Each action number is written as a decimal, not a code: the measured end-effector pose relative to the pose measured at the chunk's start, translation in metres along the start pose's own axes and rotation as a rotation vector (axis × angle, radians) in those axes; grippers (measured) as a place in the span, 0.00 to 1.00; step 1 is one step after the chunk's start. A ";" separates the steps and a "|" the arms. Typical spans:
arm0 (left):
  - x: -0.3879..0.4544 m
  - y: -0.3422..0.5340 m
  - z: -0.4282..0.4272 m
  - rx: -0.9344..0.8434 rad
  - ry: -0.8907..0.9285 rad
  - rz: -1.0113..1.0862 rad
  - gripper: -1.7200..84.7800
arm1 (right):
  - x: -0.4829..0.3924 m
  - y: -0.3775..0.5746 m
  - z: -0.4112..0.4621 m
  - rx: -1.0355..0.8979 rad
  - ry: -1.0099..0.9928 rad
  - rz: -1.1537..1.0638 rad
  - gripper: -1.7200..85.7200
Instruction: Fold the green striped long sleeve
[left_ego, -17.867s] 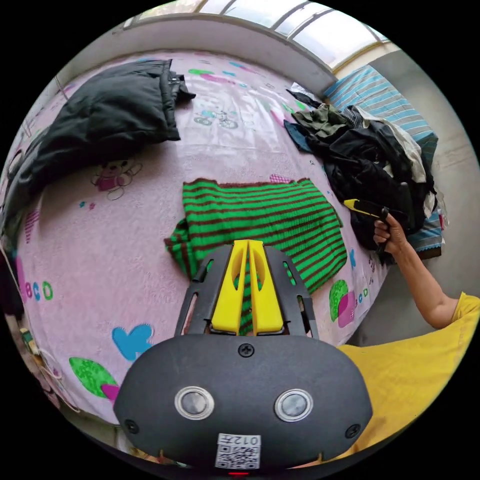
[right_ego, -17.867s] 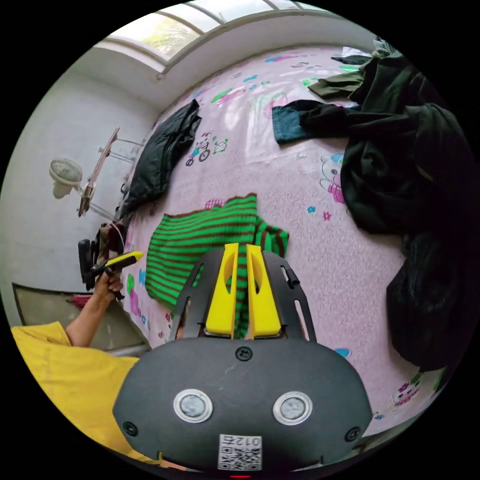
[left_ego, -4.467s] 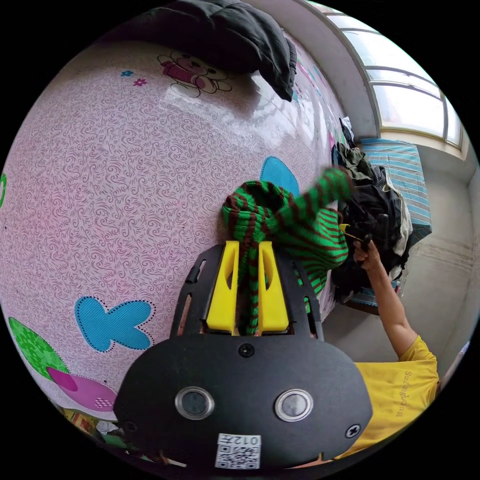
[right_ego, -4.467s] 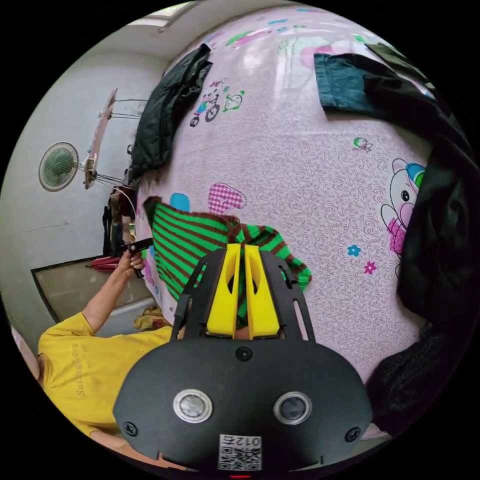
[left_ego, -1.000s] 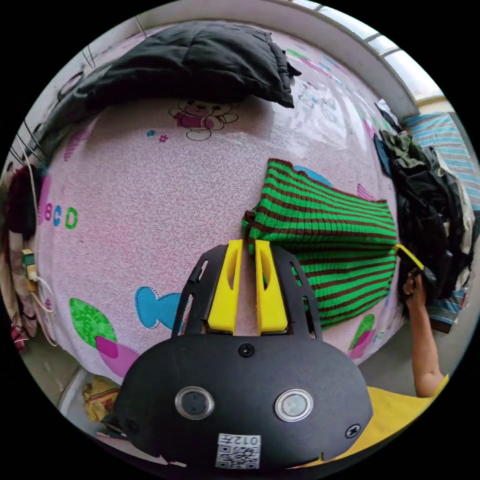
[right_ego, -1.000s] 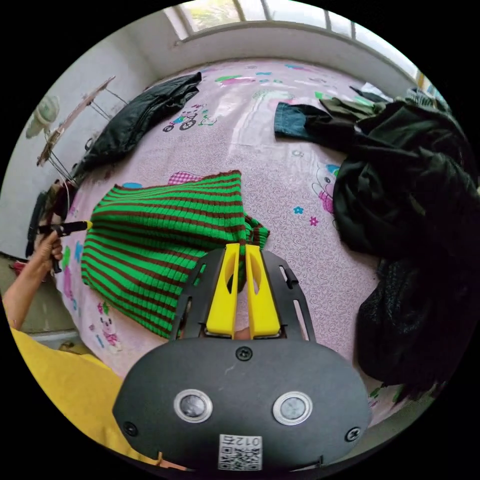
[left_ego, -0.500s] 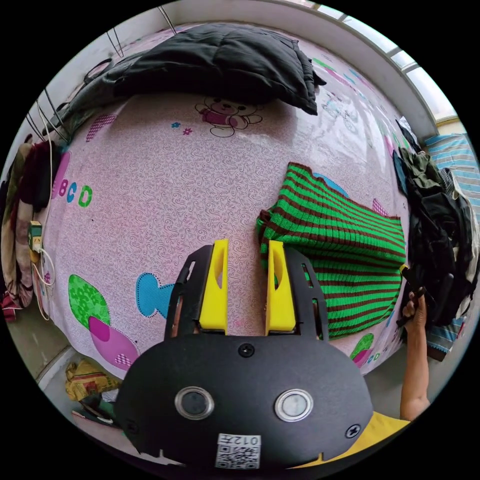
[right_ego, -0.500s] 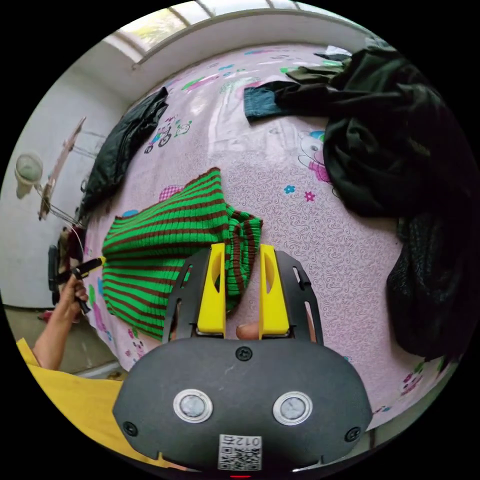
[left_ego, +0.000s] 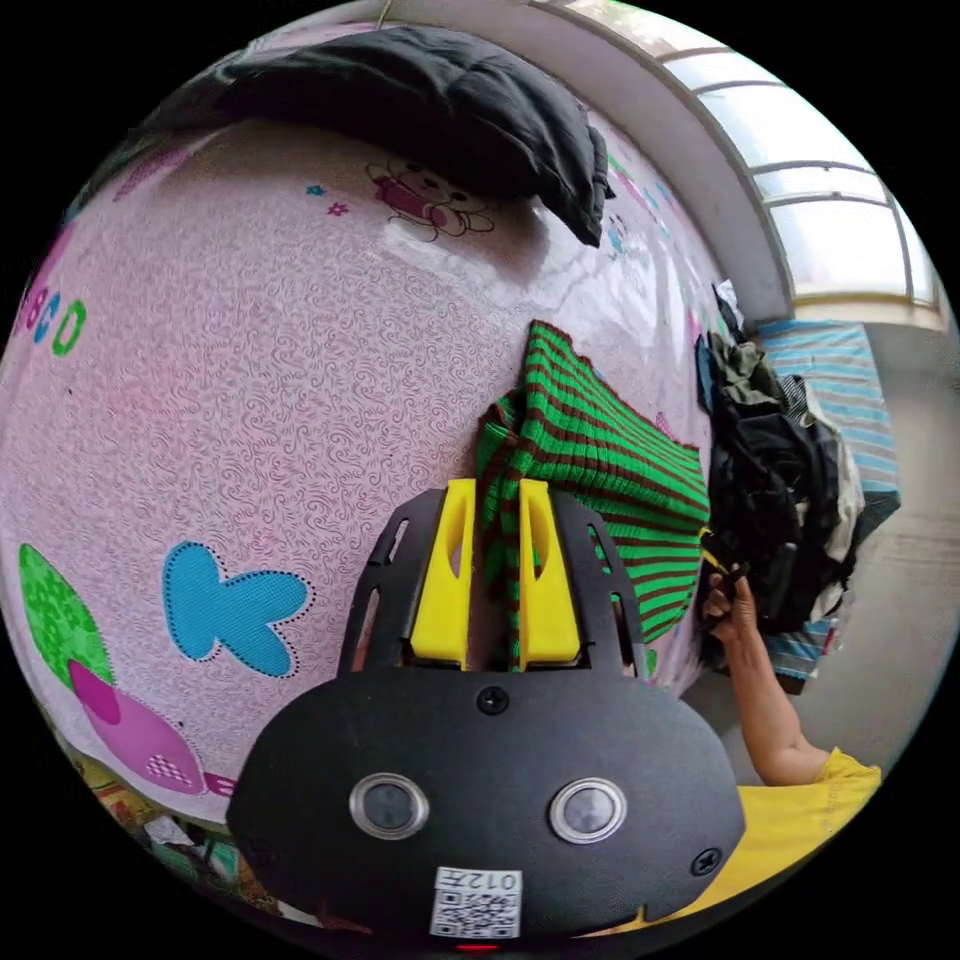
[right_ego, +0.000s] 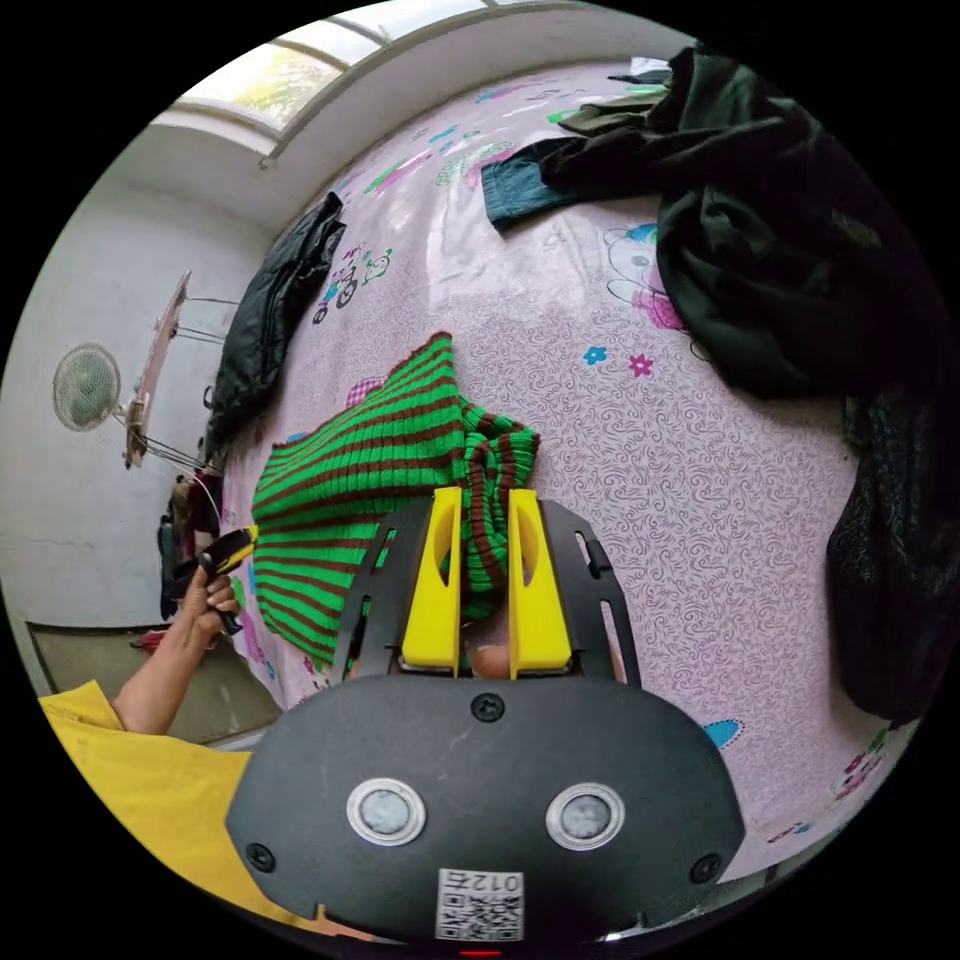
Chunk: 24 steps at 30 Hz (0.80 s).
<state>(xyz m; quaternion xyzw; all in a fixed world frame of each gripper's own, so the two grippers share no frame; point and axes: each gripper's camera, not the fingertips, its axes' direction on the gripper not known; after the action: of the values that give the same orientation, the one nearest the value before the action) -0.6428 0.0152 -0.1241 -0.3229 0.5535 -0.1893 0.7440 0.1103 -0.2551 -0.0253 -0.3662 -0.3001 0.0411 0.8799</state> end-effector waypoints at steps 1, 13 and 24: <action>-0.005 0.008 -0.010 -0.002 0.045 0.004 0.07 | 0.002 -0.002 0.001 -0.005 -0.003 -0.002 0.10; -0.020 0.111 -0.119 -0.013 0.550 -0.089 0.03 | 0.096 0.002 0.026 0.070 -0.648 0.260 0.04; 0.056 0.259 -0.247 0.019 0.739 -0.053 0.02 | 0.079 0.026 0.054 0.135 -0.764 0.180 0.04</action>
<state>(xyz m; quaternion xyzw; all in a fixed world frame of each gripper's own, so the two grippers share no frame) -0.8782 0.0991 -0.3857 -0.2398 0.7745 -0.3176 0.4917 0.1488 -0.1796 0.0259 -0.2908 -0.5690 0.2707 0.7200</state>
